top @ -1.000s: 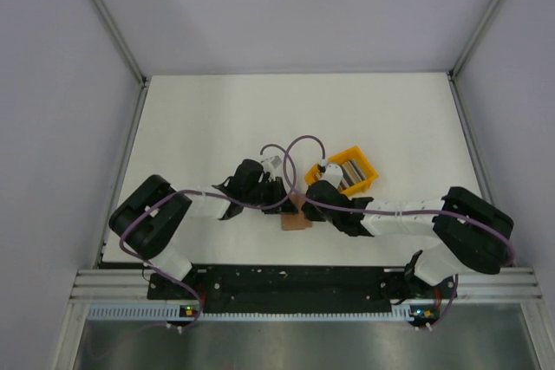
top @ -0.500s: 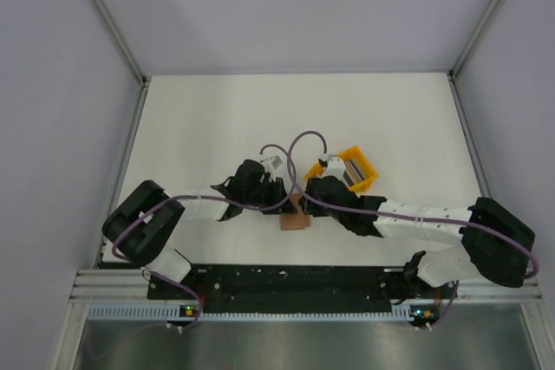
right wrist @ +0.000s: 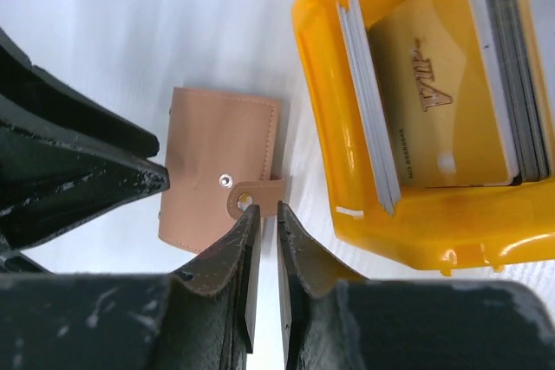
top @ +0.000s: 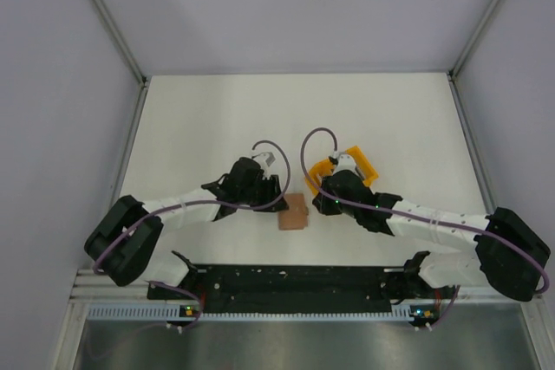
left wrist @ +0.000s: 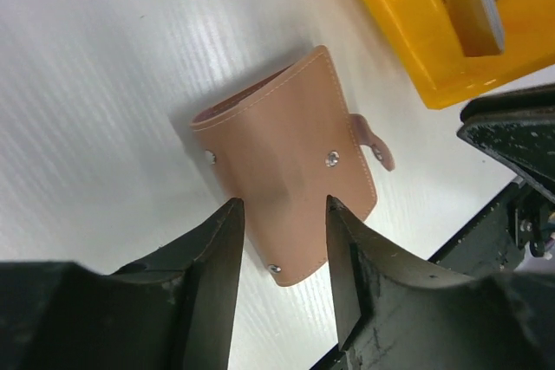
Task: Put the credit cards into the card holder
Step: Close the card holder at the center of the board.
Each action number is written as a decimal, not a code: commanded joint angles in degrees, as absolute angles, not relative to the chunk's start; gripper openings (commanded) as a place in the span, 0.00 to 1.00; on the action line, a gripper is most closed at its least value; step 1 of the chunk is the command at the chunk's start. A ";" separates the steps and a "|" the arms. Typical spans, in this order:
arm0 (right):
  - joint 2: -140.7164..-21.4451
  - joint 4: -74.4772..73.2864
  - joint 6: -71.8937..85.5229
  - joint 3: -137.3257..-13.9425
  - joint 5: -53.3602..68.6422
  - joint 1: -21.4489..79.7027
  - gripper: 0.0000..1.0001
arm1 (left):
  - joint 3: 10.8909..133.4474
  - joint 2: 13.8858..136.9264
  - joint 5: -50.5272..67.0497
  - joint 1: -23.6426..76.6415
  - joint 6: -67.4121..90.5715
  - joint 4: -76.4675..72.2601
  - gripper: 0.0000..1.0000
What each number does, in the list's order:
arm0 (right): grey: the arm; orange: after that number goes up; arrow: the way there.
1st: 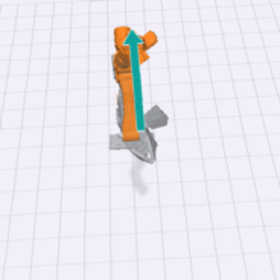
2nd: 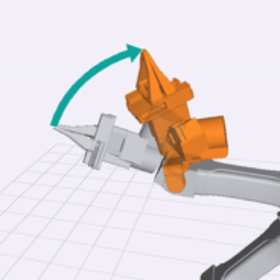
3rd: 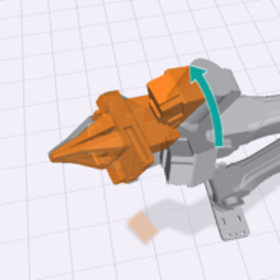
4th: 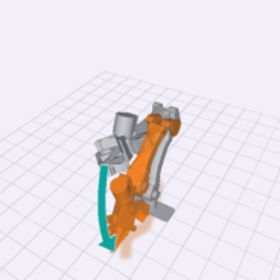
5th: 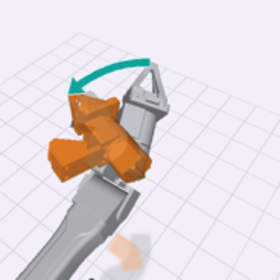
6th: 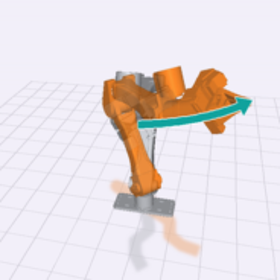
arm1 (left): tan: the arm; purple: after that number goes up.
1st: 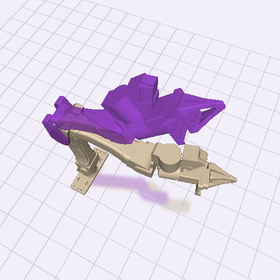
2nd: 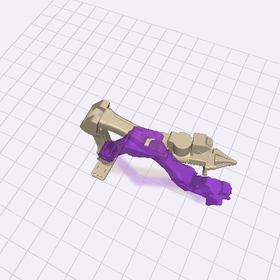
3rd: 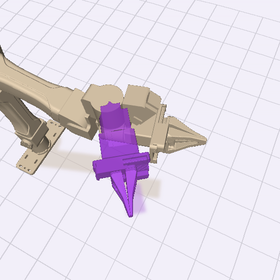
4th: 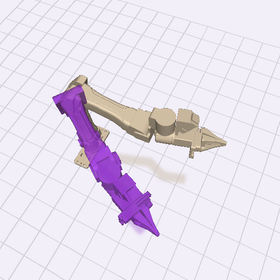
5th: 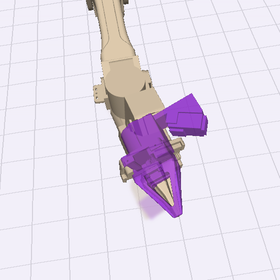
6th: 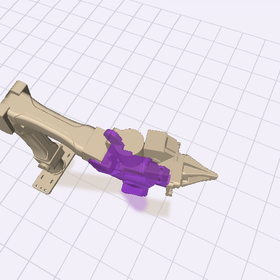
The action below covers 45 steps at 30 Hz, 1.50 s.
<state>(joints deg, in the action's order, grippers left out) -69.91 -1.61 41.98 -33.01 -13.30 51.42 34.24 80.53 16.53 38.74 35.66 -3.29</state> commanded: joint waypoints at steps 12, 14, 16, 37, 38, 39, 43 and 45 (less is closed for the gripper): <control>-77.16 1.93 37.79 -34.63 -4.39 50.54 0.09 | 34.45 84.81 14.24 38.67 32.52 -4.04 0.60; -77.87 2.19 37.88 -34.80 -4.48 50.28 0.08 | 34.10 85.17 14.24 38.67 32.61 -4.30 0.58; -78.13 2.46 37.79 -34.80 -4.48 50.01 0.08 | 34.01 85.43 14.41 38.67 32.52 -4.57 0.56; -81.03 3.68 36.83 -35.51 -1.50 49.04 0.08 | 33.31 87.01 18.10 38.85 26.99 -4.48 0.50; -80.86 4.47 37.17 -35.16 -0.80 49.13 0.08 | 33.05 86.92 18.28 38.85 26.90 -4.48 0.50; -80.77 5.27 37.44 -34.72 -0.27 49.04 0.08 | 32.79 86.84 18.46 38.93 26.72 -4.57 0.50; -80.60 7.21 38.06 -33.66 1.84 49.13 0.08 | 31.82 86.49 19.42 39.11 26.37 -5.53 0.50; -80.51 7.21 38.14 -33.49 1.76 49.13 0.08 | 31.73 86.40 19.51 39.11 26.37 -5.54 0.50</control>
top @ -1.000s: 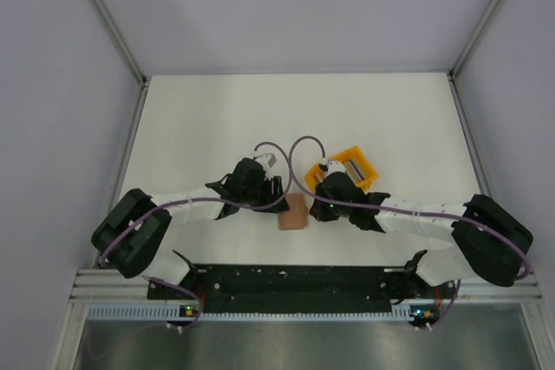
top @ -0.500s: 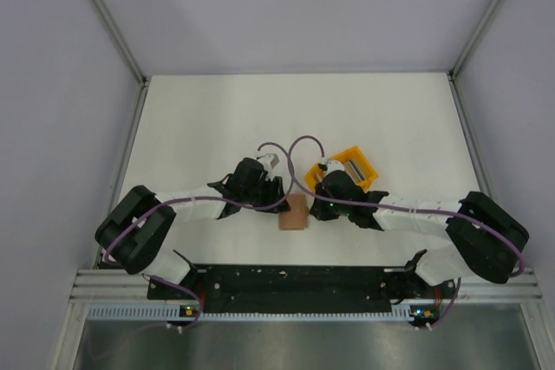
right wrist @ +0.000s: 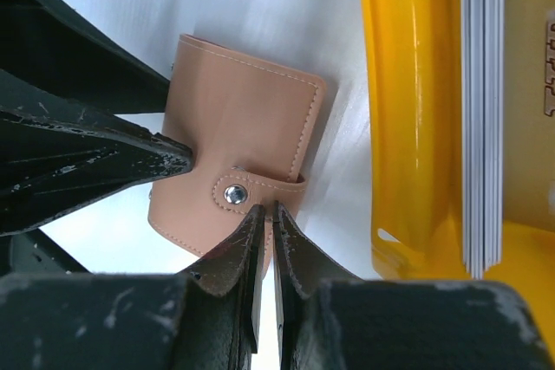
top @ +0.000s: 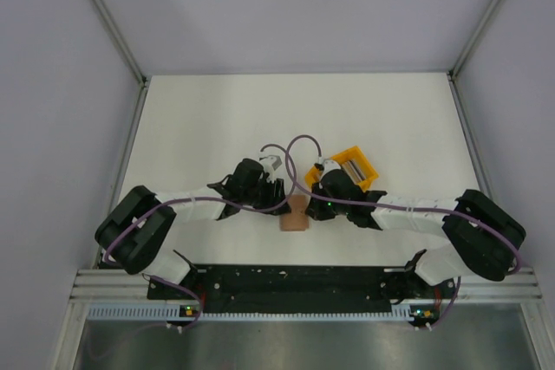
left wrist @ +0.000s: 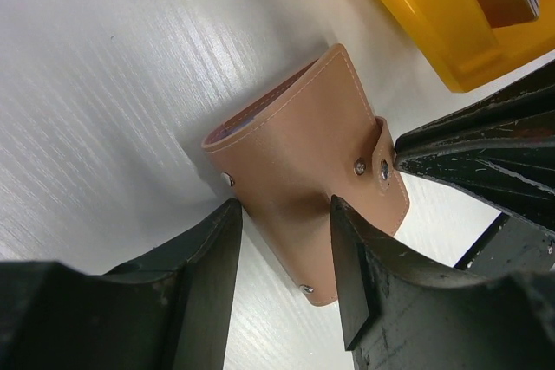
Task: Put the credit cards into the card holder
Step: Close the card holder at the center of the board.
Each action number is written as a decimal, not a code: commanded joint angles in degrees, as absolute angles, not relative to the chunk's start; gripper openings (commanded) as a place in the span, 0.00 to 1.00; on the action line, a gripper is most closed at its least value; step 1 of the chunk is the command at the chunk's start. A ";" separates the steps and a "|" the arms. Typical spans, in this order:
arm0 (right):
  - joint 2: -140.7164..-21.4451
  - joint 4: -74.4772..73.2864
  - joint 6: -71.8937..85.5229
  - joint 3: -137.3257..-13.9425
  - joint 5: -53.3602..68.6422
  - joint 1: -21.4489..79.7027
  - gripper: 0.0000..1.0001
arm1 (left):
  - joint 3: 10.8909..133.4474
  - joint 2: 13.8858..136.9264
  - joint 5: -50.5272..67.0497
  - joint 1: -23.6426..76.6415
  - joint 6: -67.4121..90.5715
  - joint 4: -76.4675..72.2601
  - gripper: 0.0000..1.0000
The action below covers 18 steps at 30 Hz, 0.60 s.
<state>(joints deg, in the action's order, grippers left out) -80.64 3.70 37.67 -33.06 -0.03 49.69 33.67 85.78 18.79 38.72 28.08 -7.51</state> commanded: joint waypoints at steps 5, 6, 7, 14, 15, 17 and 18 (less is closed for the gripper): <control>-80.42 6.33 37.79 -33.75 1.32 49.13 0.08 | 31.82 86.13 18.99 39.20 26.72 -5.63 0.51; -80.51 6.24 37.71 -33.84 1.14 49.13 0.08 | 31.82 86.22 18.90 39.20 26.81 -5.54 0.52; -80.59 6.15 37.62 -34.01 0.88 49.13 0.08 | 31.90 86.13 18.81 39.20 26.98 -5.62 0.52; -81.82 5.80 37.18 -35.42 0.70 49.13 0.08 | 32.17 85.34 19.60 39.20 27.16 -6.24 0.53; -81.91 5.80 37.18 -35.59 0.96 49.13 0.08 | 32.17 85.25 19.69 39.20 27.16 -6.33 0.53; -82.53 6.15 37.09 -35.95 1.40 49.13 0.08 | 32.17 85.34 20.21 39.20 26.90 -6.42 0.52; -82.96 6.50 37.00 -36.03 1.75 49.13 0.08 | 32.17 85.52 20.48 39.20 26.81 -6.50 0.51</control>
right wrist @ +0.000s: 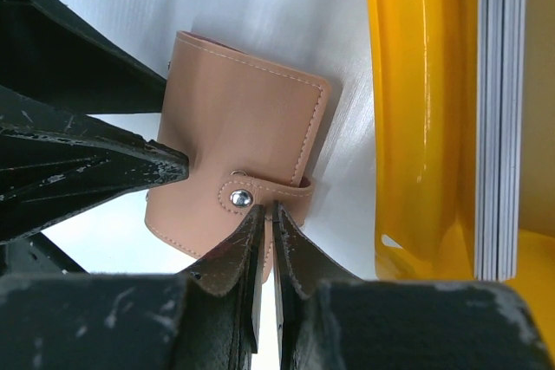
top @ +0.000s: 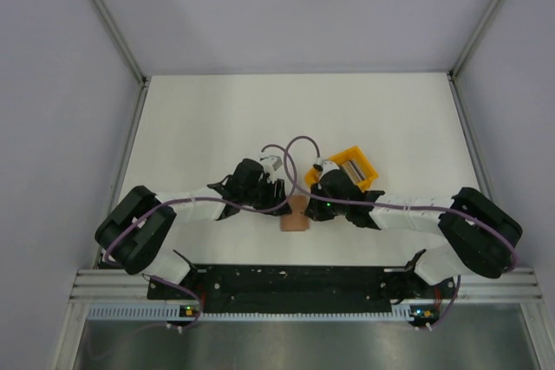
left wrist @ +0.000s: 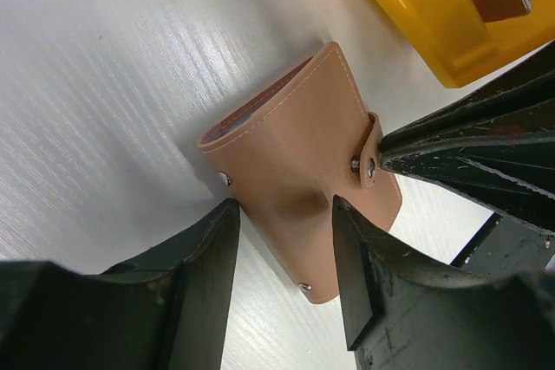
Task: Put the credit cards into the card holder
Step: Close the card holder at the center of the board.
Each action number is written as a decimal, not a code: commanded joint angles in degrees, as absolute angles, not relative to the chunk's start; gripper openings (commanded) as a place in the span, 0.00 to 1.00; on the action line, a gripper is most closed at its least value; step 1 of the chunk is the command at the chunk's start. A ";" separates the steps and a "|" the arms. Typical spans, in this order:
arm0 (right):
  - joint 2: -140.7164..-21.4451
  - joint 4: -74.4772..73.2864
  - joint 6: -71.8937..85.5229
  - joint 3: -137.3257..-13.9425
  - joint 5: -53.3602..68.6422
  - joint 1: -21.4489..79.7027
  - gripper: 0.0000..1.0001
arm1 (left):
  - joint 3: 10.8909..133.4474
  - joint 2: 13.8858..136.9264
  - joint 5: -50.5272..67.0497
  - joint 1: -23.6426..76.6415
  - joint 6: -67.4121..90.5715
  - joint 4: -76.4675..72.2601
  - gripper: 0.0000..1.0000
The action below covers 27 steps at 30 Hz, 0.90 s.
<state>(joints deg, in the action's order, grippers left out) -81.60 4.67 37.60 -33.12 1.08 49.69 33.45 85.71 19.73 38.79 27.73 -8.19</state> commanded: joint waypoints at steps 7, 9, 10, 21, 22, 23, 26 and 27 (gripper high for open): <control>-82.62 6.59 37.00 -36.65 1.94 49.22 0.08 | 31.90 85.60 20.39 39.20 26.63 -6.42 0.48; -82.35 6.24 37.09 -36.83 1.67 49.13 0.08 | 31.99 85.61 20.30 39.20 26.63 -6.42 0.49; -82.09 5.81 36.92 -37.09 1.32 49.13 0.08 | 31.99 85.52 20.30 39.20 26.72 -6.42 0.51; -76.82 2.55 36.04 -35.60 -3.25 49.22 0.13 | 31.38 84.12 14.86 39.20 28.65 -6.33 0.62; -76.29 2.55 35.86 -35.51 -3.51 49.13 0.17 | 31.12 83.50 14.16 39.20 29.00 -6.59 0.65; -75.68 2.55 35.69 -35.59 -3.86 49.22 0.21 | 30.94 82.97 13.54 39.20 29.44 -6.77 0.68; -74.89 1.85 34.89 -36.21 -4.57 49.04 0.36 | 30.50 80.95 11.61 39.11 30.67 -7.47 0.75; -74.27 1.58 34.89 -36.38 -4.74 49.13 0.39 | 30.50 80.16 10.82 39.11 31.02 -7.64 0.77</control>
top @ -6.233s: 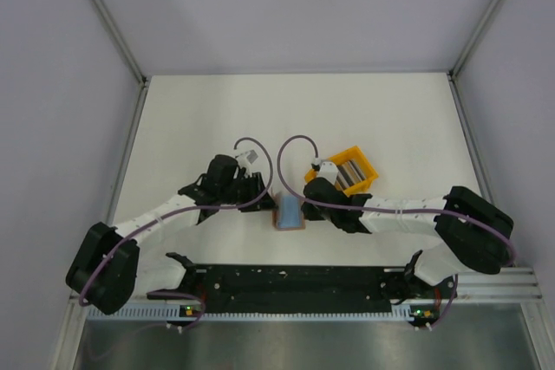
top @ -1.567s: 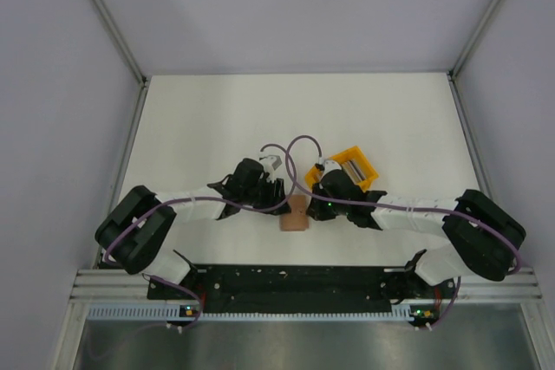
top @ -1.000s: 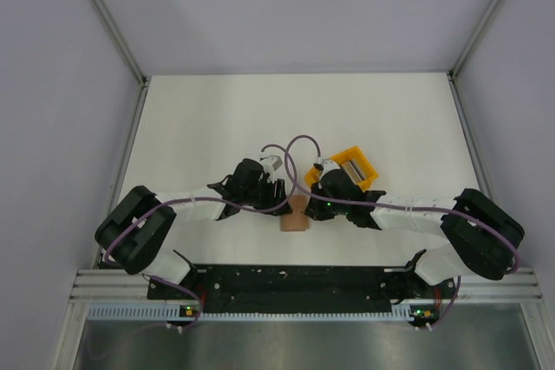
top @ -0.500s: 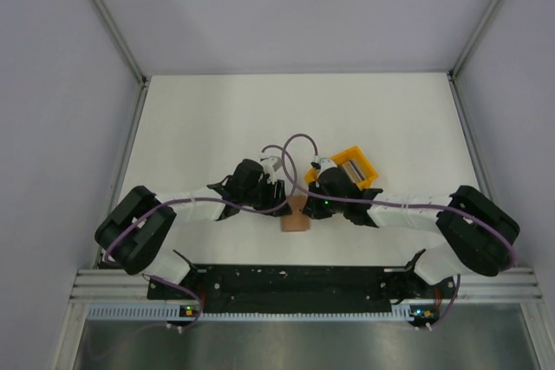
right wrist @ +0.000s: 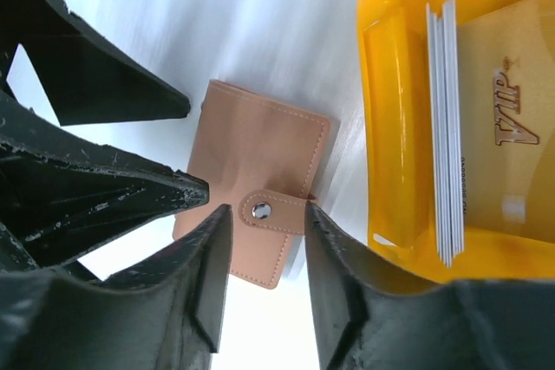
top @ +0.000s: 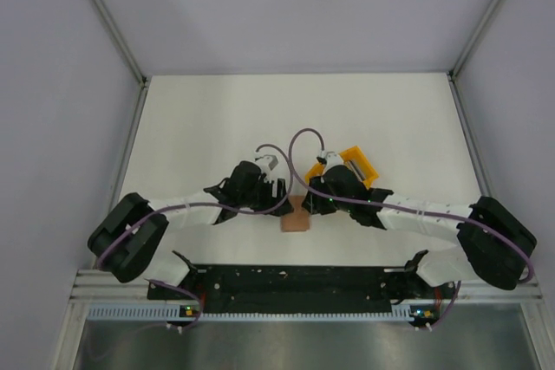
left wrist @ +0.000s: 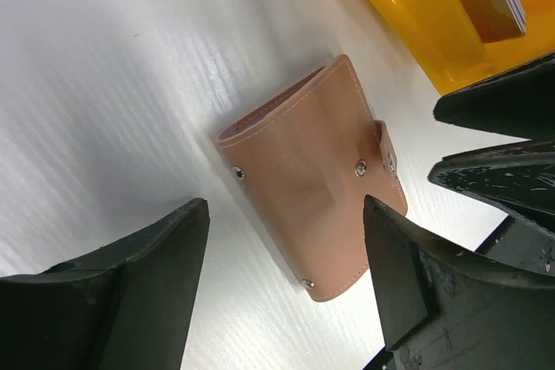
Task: Put the credit cards into the card holder
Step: Close the card holder at the center of the board.
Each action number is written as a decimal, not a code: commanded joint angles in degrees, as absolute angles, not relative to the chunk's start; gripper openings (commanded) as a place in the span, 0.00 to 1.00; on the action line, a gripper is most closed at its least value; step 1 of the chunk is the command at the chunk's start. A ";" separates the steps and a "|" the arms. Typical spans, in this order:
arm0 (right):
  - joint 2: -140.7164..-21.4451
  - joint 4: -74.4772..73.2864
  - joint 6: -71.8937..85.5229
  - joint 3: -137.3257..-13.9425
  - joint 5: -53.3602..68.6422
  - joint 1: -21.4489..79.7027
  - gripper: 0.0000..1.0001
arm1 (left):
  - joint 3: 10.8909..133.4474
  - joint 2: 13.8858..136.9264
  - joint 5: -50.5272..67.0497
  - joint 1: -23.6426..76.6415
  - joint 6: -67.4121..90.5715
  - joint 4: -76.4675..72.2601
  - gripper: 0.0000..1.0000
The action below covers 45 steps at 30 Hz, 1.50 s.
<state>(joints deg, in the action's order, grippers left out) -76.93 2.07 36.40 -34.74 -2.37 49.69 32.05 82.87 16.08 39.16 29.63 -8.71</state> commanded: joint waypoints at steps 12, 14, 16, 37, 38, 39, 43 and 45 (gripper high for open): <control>-67.41 -1.67 34.01 -41.74 -5.01 48.87 0.98 | 34.09 68.30 -3.94 38.94 35.24 -0.27 0.98; -67.06 -0.45 33.40 -42.01 -5.01 48.87 0.99 | 37.51 67.59 -7.01 38.85 34.98 3.58 0.98; -65.93 2.01 32.96 -41.22 -4.57 48.87 0.99 | 41.47 67.33 -11.41 38.67 35.94 7.63 0.98; -63.99 -9.58 34.98 -39.38 -5.36 48.25 0.30 | 29.54 66.71 9.57 38.14 32.51 -5.26 0.63; -64.07 -9.67 35.24 -38.77 -5.10 48.34 0.21 | 26.83 66.27 12.19 38.14 33.65 -9.01 0.53; -64.07 -9.67 35.33 -38.15 -4.58 48.25 0.18 | 24.28 65.66 14.57 38.14 35.23 -12.62 0.49; -65.38 -9.23 35.42 -37.18 -2.29 48.34 0.17 | 18.46 65.56 16.34 38.14 39.81 -21.00 0.40; -66.44 -8.27 35.33 -37.00 -1.24 48.25 0.17 | 19.33 66.88 17.31 38.32 39.38 -20.48 0.38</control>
<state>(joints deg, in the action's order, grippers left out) -65.60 -10.79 35.92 -37.04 -4.45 48.84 19.49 66.08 12.69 38.20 37.39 -12.27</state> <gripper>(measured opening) 0.174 0.406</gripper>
